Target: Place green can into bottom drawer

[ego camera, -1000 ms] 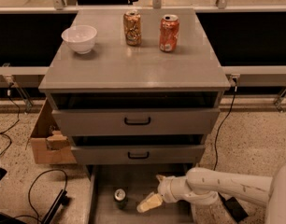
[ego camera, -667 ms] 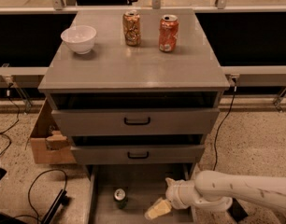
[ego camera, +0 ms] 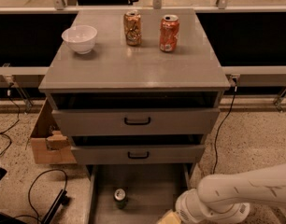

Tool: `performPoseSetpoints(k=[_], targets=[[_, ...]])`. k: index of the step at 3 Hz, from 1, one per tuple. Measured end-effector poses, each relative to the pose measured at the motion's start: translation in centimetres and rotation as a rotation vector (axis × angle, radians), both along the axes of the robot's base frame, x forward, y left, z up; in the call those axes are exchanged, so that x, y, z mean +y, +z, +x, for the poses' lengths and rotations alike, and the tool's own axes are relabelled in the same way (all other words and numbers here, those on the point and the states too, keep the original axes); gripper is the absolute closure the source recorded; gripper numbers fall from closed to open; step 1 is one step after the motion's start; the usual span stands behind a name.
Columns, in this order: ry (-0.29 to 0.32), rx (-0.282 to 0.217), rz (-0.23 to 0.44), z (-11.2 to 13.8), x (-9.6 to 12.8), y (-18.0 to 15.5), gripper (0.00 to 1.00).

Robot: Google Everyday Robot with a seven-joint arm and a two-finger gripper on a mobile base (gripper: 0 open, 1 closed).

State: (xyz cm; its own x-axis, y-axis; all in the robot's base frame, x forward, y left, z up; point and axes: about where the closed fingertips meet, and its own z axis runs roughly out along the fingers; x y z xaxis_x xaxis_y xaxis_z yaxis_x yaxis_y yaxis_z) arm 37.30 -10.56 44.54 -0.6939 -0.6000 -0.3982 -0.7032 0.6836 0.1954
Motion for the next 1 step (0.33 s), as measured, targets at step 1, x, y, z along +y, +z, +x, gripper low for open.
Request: performPoseSetpoints(k=[1], targets=[[-0.253, 0.061, -0.101, -1.90, -4.86, 2.85, 0.00]])
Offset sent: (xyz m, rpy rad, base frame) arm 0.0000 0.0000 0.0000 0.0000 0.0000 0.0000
